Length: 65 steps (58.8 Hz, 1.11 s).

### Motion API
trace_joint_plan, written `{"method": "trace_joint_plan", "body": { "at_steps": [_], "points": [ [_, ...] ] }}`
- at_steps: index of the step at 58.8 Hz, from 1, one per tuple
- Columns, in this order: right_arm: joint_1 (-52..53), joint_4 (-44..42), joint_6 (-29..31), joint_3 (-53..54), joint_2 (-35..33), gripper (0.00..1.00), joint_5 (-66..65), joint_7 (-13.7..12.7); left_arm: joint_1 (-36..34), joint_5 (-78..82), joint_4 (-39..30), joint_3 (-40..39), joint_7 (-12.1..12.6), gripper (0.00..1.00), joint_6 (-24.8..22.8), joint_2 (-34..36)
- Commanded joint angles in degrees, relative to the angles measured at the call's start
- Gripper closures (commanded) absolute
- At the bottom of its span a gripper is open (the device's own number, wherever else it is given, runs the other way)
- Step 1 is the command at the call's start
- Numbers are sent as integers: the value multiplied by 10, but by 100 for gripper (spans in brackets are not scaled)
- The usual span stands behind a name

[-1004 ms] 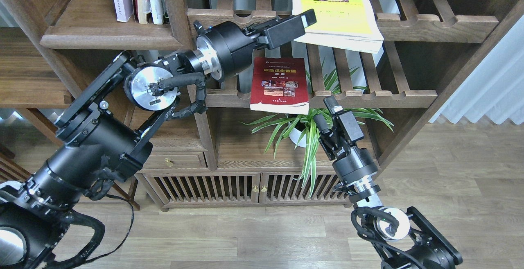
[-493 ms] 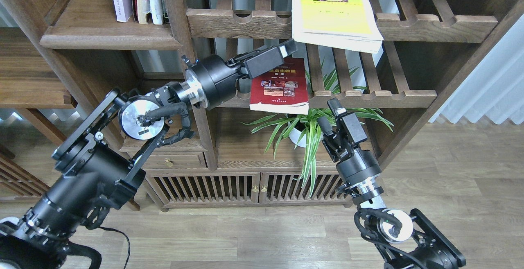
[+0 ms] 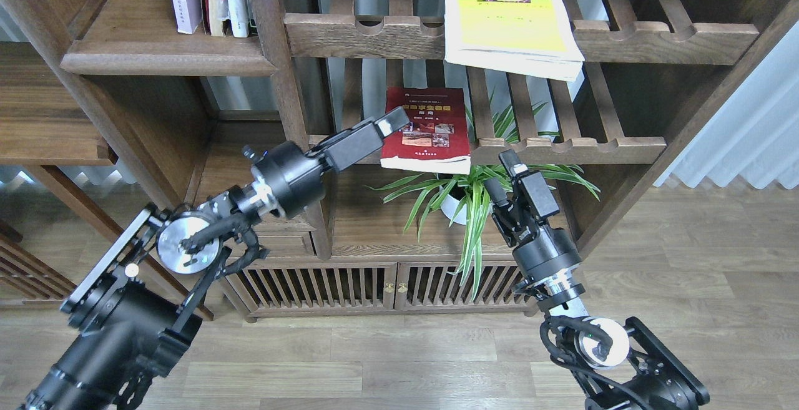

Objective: Organize books on shelf

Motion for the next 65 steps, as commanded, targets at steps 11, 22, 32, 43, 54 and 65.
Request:
{"method": "trace_joint_plan", "body": {
  "at_steps": [11,22,32,43,54,65],
  "points": [
    [-1,-1,0,-5,0,2,-1,0,96,2,0,-52,0,0,-76,0],
    [-4,-2,0,-10,4,2,-2,0,133,2,0,-88,-4,0,-92,0],
    [-4,-9,0,-21,9,2,-2,1,149,-4,0,-116,-10,0,-92,0],
    [3,-30,0,-24,23,2,-2,1,189,-19,0,-160,-28,0,-92,0],
    [8,-46,0,-25,42,2,-3,1,204,-50,0,-175,-34,0,-92,0],
    [3,-64,0,-23,42,2,-2,3,231,-53,0,-185,-33,1,-92,0]
  ]
}}
